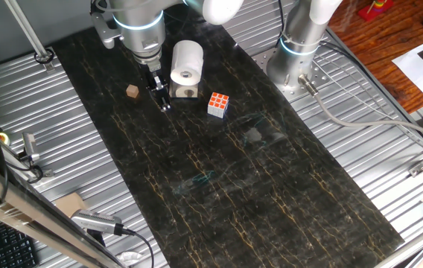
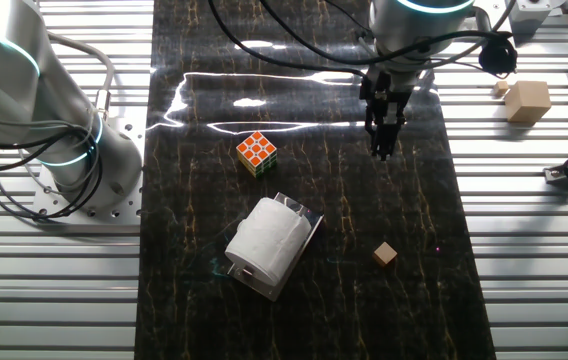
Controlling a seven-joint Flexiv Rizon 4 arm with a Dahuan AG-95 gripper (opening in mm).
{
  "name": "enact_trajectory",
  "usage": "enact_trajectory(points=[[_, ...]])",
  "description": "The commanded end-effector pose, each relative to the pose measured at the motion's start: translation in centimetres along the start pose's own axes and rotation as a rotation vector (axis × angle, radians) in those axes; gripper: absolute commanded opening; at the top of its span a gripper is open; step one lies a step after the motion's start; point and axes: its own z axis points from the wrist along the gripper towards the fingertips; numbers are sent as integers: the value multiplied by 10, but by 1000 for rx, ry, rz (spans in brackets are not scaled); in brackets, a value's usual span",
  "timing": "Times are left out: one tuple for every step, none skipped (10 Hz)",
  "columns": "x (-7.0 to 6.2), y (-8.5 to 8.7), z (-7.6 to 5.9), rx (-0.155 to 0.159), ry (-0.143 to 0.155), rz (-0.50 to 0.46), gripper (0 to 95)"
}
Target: Take the roll of paper down from the shelf
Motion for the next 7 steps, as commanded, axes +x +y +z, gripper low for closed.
enact_trajectory(points=[[0,0,0,-43,-12,-190,0],[0,0,0,-35,-9,-193,0],[0,0,0,-34,-9,-193,0],[0,0,0,-35,-9,-195,0],[0,0,0,-35,-8,-197,0],[0,0,0,-35,-7,-198,0],[0,0,0,-36,-5,-206,0]])
